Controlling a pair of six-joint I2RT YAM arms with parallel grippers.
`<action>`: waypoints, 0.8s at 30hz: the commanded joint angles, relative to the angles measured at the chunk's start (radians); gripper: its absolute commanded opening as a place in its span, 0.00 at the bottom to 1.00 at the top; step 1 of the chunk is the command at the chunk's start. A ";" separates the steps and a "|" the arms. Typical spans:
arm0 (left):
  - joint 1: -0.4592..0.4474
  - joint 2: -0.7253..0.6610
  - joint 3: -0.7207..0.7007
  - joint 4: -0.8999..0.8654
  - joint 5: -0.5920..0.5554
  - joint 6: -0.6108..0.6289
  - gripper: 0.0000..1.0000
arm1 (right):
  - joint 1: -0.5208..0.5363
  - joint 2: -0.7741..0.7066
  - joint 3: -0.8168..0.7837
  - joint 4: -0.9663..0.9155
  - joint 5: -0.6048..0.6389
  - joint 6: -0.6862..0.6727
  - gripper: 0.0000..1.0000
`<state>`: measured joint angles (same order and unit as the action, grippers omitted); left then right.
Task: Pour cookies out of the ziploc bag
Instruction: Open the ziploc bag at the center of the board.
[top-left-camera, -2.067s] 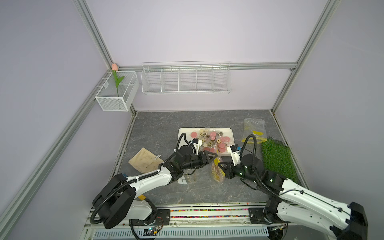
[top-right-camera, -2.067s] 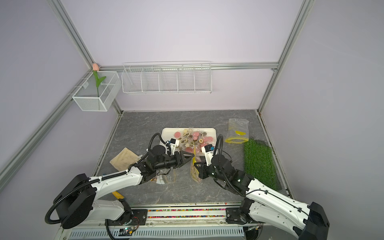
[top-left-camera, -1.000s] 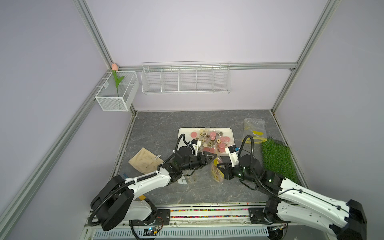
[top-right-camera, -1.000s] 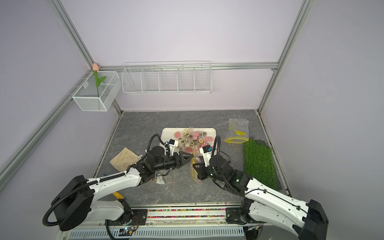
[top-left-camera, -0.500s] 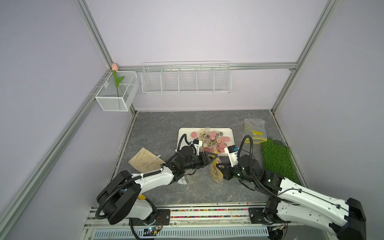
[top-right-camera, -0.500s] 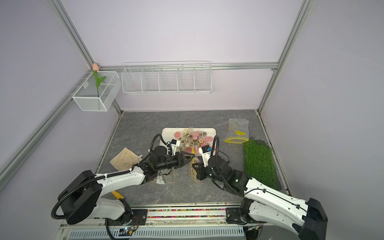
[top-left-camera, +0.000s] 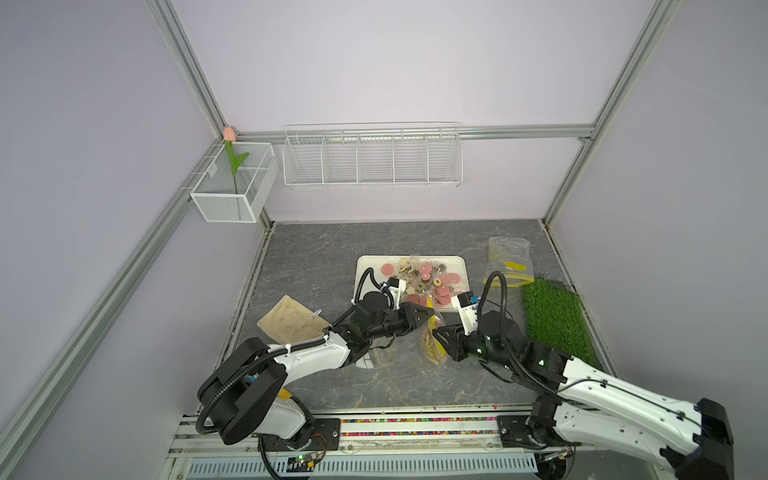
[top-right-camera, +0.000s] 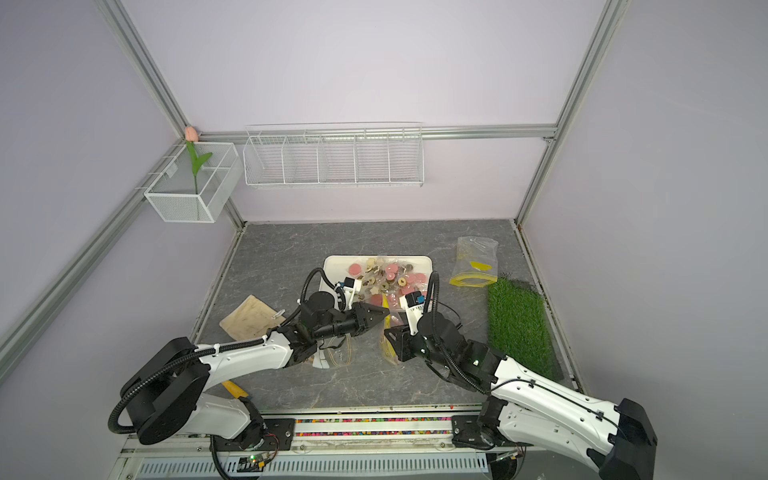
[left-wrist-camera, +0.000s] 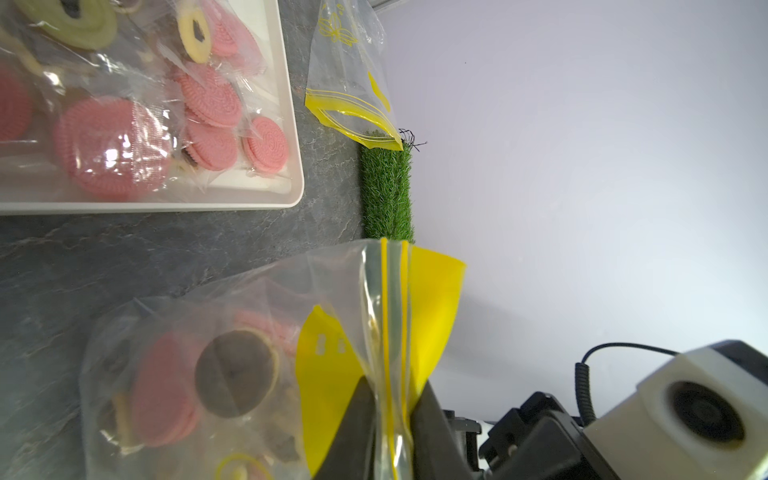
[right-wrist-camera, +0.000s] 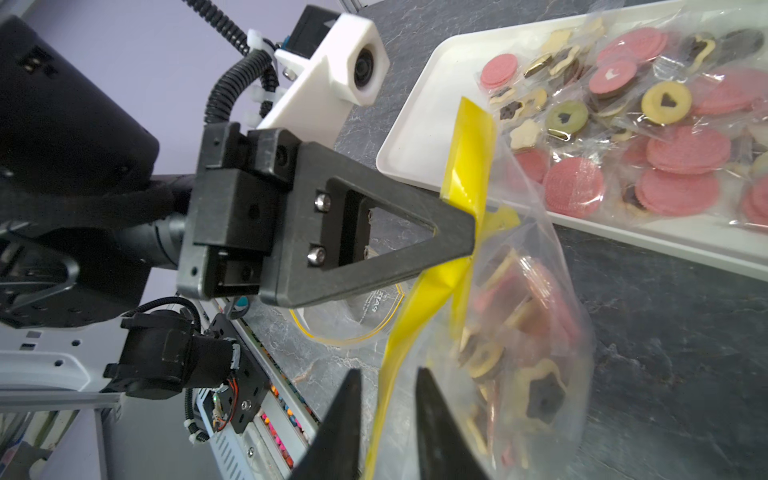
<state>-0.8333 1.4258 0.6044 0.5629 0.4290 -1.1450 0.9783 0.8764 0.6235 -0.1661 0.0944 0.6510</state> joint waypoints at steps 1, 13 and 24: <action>-0.004 0.008 0.029 0.007 0.016 0.006 0.13 | 0.007 -0.044 0.024 -0.041 0.061 0.010 0.39; -0.003 -0.030 0.074 -0.141 0.019 0.068 0.01 | -0.096 -0.001 0.155 -0.202 0.112 -0.042 0.66; -0.003 -0.061 0.099 -0.244 0.007 0.136 0.00 | -0.243 0.174 0.206 -0.114 -0.081 -0.103 0.58</action>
<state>-0.8333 1.3945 0.6689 0.3611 0.4423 -1.0454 0.7536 1.0313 0.7986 -0.3309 0.0853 0.5793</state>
